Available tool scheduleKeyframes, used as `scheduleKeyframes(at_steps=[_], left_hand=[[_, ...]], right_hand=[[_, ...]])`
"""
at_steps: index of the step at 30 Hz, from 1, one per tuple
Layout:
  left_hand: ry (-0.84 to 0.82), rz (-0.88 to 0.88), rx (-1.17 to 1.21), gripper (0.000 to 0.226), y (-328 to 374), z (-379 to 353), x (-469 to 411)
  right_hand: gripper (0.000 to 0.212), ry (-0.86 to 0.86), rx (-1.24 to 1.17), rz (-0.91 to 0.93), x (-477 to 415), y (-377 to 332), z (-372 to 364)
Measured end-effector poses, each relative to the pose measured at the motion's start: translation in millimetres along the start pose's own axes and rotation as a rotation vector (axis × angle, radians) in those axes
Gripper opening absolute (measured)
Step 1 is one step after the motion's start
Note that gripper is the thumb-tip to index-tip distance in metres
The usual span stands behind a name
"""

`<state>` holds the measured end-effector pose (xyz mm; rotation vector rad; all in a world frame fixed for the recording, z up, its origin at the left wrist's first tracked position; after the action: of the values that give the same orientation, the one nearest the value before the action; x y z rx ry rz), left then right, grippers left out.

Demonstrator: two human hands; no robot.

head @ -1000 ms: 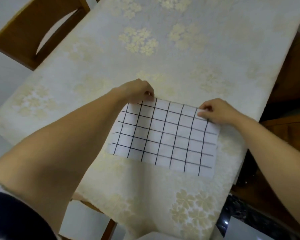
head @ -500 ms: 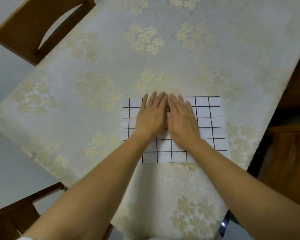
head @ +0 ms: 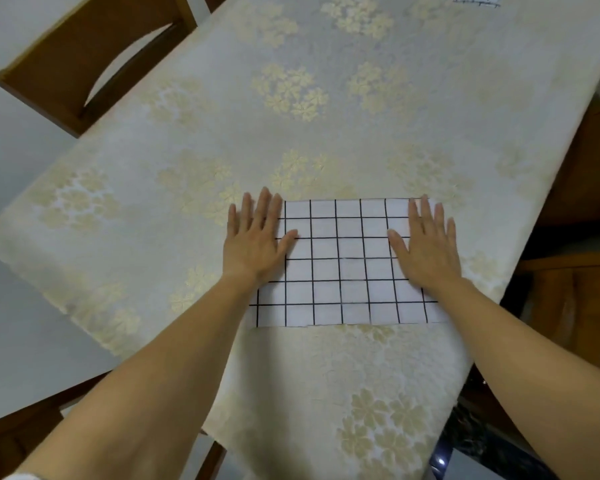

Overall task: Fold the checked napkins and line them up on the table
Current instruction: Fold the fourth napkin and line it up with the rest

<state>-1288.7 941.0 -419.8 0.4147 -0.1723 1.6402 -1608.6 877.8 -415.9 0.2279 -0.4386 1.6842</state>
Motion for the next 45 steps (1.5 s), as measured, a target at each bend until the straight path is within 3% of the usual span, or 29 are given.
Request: scheduleKeyframes(at_steps=[3,5,13,17,20,23,26,33,36,39,42,45], left_hand=[[0.082,-0.208,0.002,0.079,22,10,-6],[0.042,-0.413,-0.009,0.084,37,6,-11],[-0.054,-0.418,-0.097,0.109,41,-3,-17],[-0.09,-0.419,-0.097,0.116,42,-1,-18],[-0.174,-0.4,-0.125,0.127,45,5,-19],[-0.308,-0.367,-0.179,0.144,55,17,-21],[-0.43,-0.278,-0.19,0.156,70,28,-20],[-0.48,-0.215,-0.193,0.165,78,28,-18],[-0.46,-0.227,-0.21,0.165,77,29,-18],[-0.398,-0.253,-0.242,0.165,76,29,-17],[-0.343,-0.303,-0.22,0.165,69,29,-16],[-0.244,-0.336,-0.034,0.142,44,35,-12]], right_hand=[[0.081,0.178,-0.246,-0.189,6,-3,11],[0.08,0.196,-0.298,-0.331,10,0,18],[0.075,-0.171,-0.619,-0.526,1,18,52],[0.038,-0.236,-0.785,-0.433,15,21,59],[0.025,-0.217,-0.777,-0.313,26,19,65],[0.016,-0.221,-0.804,-0.311,36,16,65],[0.016,-0.25,-0.801,-0.334,46,12,59],[0.019,0.072,-0.731,-0.25,68,-10,74],[0.017,0.111,-0.702,-0.137,78,-24,87],[0.031,0.171,-0.597,-0.012,89,-52,101],[0.022,0.184,-0.471,0.031,91,-87,109],[0.036,0.191,-0.372,0.084,87,-122,113]])
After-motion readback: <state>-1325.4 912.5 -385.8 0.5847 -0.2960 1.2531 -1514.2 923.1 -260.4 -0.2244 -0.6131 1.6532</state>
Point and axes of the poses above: each hand's wrist, its own x-axis away from the middle knuckle, its own z-axis out of the back of the hand, y = z × x, the point moved 1 cm from there along -x, towards the middle knuckle, and after that the axes turned 8 degrees about -y, right-handed, at the moved point
